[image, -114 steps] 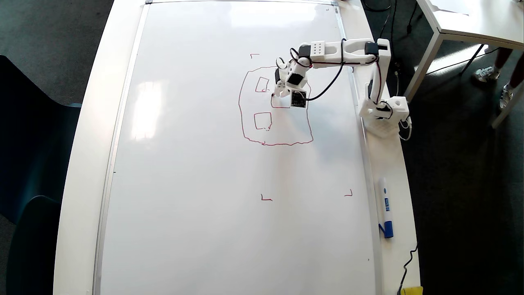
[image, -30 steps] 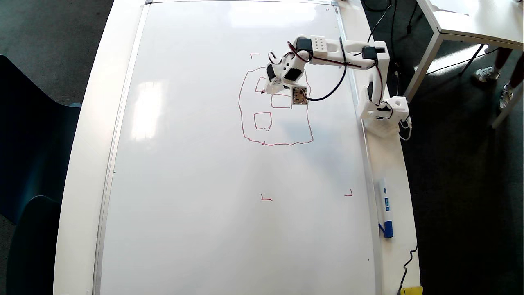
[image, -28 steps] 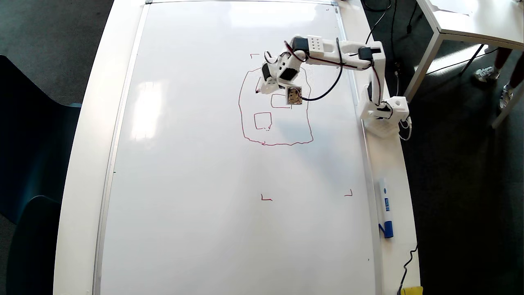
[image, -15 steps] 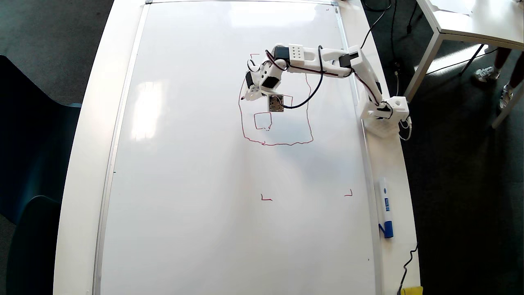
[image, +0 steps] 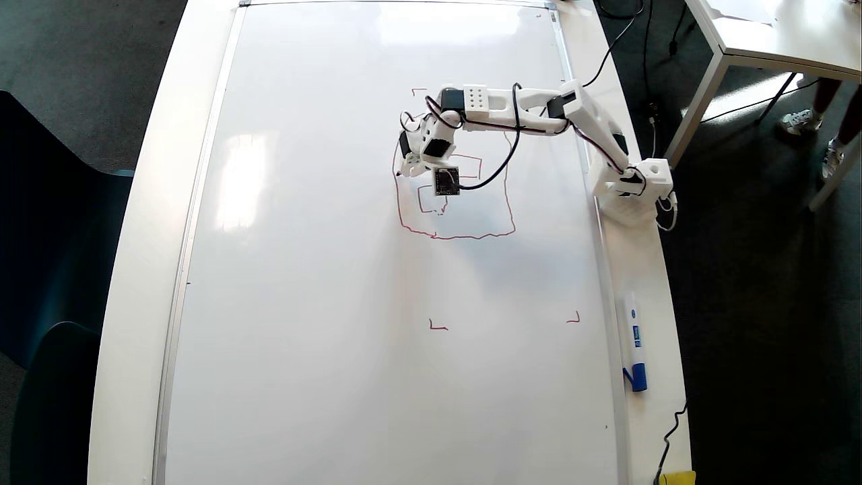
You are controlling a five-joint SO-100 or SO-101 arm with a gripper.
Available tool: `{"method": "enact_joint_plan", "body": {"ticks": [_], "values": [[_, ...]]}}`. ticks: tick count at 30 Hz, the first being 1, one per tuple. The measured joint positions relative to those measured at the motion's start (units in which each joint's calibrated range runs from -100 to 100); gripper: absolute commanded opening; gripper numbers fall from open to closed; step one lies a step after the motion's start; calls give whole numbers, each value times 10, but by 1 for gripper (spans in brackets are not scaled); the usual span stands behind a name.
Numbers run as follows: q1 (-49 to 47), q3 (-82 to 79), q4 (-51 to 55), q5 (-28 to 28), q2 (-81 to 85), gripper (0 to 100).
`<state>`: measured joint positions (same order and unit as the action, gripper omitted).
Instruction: Draw on a whiteboard a robot head using a pen attached to the gripper
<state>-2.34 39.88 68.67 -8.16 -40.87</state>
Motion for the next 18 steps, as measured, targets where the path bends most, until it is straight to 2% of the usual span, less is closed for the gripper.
{"method": "enact_joint_plan", "body": {"ticks": [18], "values": [[0,61,-6,0,-54,1]]}}
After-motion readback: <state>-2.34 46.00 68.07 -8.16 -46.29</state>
